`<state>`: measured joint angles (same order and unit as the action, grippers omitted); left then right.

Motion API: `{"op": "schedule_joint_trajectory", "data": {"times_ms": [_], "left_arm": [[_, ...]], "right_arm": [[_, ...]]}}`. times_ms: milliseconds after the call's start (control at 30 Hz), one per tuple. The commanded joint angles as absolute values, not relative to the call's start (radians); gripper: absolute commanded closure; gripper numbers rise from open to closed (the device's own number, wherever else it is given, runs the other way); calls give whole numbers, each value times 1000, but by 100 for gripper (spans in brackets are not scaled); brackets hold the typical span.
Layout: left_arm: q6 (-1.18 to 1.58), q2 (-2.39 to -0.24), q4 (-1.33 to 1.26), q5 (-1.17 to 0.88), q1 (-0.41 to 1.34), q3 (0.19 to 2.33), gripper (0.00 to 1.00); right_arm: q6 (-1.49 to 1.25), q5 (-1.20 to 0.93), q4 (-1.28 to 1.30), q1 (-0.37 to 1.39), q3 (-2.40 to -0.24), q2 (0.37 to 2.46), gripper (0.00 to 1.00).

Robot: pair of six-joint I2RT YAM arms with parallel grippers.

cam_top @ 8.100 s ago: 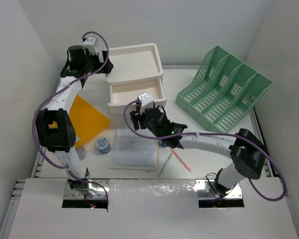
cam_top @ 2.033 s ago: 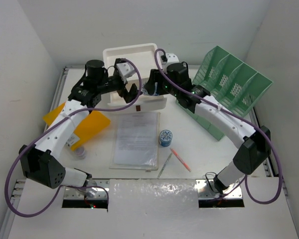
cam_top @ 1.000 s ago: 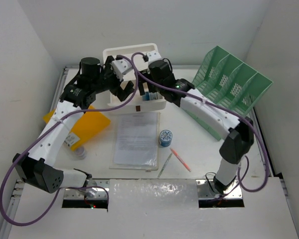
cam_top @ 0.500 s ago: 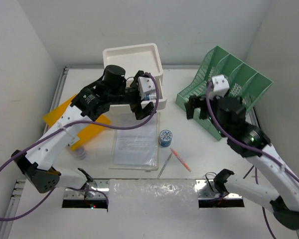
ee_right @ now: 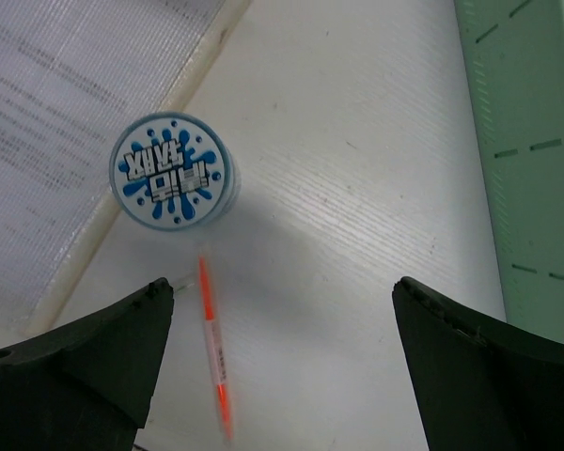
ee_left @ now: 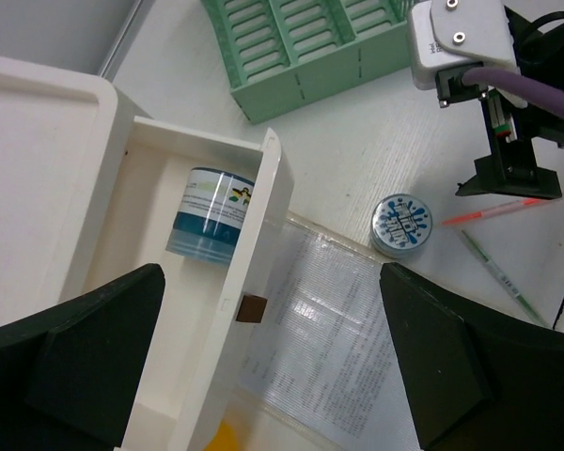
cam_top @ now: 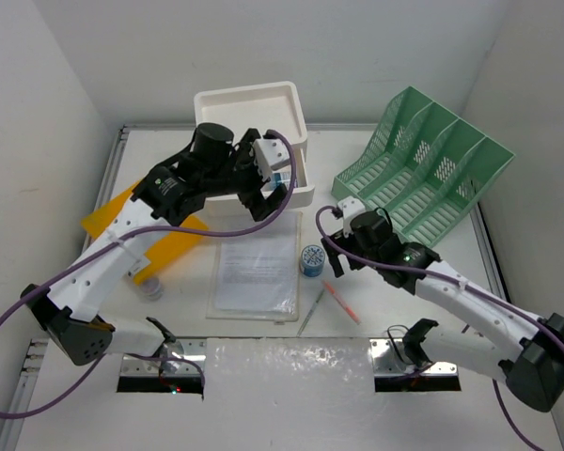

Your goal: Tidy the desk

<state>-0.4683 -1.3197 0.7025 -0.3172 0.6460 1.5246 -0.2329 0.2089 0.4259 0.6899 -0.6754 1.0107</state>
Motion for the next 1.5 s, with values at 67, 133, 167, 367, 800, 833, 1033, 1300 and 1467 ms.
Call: {"op": "schedule_joint_trajectory", "data": {"times_ms": [67, 133, 167, 367, 800, 833, 1033, 1300, 1467], "left_arm": [[-479, -1293, 672, -279, 643, 1506, 2], [-479, -1301, 664, -278, 644, 1496, 2], [-479, -1308, 664, -275, 643, 1494, 2], [-488, -1304, 681, -233, 641, 1494, 1], [-477, -1313, 672, -238, 641, 1477, 1], [-476, -1315, 673, -241, 641, 1476, 1], [-523, -1319, 670, -294, 643, 1448, 5], [-693, -1345, 680, -356, 695, 1496, 8], [-975, -1350, 721, -264, 808, 1480, 5]], "right_arm": [[-175, 155, 233, 707, -686, 1110, 4], [-140, 121, 196, 730, -715, 1188, 4], [-97, 112, 183, 744, -721, 1212, 3], [-40, 49, 66, 761, -713, 1345, 1], [-51, 21, -95, 761, -658, 1454, 39], [-52, 20, -106, 762, -634, 1439, 46], [-66, -32, -68, 761, -580, 1252, 89], [-57, -41, 394, 678, -780, 1085, 100], [-49, -192, 604, 574, -992, 1065, 100]]}}
